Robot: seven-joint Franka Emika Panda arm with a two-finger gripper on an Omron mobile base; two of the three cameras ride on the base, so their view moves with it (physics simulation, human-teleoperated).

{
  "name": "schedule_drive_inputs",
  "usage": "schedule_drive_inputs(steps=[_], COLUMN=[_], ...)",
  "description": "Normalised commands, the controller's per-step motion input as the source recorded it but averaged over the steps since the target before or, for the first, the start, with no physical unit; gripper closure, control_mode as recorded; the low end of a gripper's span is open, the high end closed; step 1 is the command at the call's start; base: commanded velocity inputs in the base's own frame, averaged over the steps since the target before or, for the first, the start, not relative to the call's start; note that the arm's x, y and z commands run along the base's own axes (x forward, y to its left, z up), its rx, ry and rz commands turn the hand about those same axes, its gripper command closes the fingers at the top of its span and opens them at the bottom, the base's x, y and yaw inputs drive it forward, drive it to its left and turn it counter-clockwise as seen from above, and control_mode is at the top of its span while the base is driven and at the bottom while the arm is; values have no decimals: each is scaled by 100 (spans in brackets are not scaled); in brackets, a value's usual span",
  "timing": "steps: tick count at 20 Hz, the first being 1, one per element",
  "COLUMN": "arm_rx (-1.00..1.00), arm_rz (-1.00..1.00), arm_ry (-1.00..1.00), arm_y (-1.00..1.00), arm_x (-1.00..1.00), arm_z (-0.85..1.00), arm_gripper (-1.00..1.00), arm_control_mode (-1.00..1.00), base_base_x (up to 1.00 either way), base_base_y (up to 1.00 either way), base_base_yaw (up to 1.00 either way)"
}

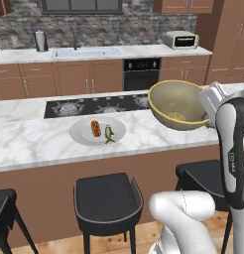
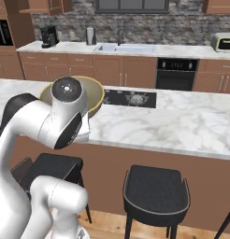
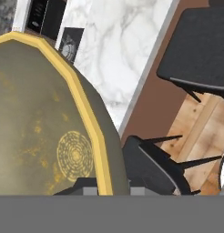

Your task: Take the smaller bowl and place it next to the appetizer plate on the dining counter , and place the larger bowl next to the plate with cooked food.

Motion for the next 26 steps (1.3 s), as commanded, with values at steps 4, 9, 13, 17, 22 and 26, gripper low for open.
schedule_drive_inputs(steps=[4, 9, 13, 17, 22, 26], arm_rx=[0, -1, -1, 0, 0, 0], arm_rz=[0, -1, -2, -1, -3, -1], arm_ry=[0, 1, 1, 6, 10, 3], arm_y=[20, 3, 7, 10, 20, 14], arm_x=[89, 70, 47, 31, 11, 37], arm_z=[-37, -36, -29, -26, -18, -16], arm_gripper=[100, 100, 100, 100, 100, 100], arm_control_mode=[-100, -100, -100, -100, -100, -100], base_base_x=[0, 0, 0, 0, 0, 0], base_base_y=[0, 0, 0, 0, 0, 0], base_base_yaw=[0, 0, 0, 0, 0, 0])
